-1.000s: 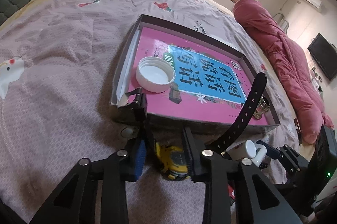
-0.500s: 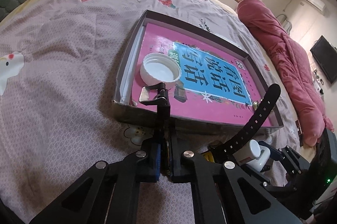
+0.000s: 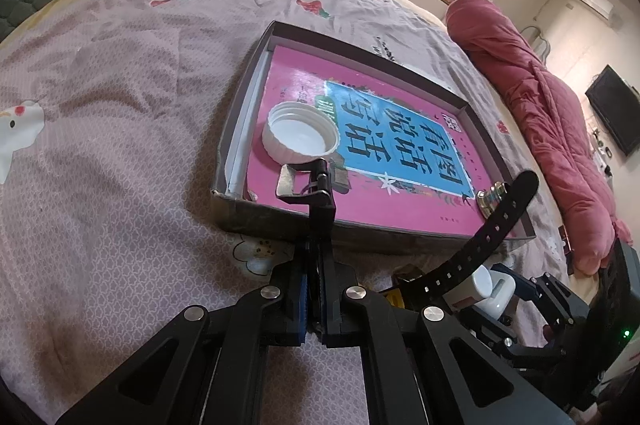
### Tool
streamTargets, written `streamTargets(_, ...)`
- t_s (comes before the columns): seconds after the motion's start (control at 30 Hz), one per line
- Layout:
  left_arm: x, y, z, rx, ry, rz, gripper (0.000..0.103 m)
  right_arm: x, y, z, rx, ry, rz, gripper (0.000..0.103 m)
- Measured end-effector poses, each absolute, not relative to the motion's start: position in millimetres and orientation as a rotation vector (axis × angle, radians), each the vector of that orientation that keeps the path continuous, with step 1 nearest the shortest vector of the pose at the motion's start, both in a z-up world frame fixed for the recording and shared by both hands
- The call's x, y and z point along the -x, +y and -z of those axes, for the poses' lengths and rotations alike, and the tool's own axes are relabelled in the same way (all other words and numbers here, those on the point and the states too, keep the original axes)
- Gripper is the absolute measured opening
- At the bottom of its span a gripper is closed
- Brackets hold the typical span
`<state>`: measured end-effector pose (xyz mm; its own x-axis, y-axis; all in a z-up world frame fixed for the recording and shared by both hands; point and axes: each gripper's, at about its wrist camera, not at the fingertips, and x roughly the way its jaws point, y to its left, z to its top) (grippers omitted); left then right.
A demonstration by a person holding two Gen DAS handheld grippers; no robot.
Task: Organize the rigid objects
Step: 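Lift the watch with the left tool while the right tool carries the white case toward the tray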
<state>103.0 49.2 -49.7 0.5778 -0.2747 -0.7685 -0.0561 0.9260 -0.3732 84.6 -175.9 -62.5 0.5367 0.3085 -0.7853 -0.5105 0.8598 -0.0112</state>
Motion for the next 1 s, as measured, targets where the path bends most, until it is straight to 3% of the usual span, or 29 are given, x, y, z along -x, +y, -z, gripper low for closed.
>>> streamTargets(1.0, -78, 55, 14, 0.371, 0.829, 0.144, 0.003, -84, -196, 26, 0.139, 0.758, -0.468, 0.060)
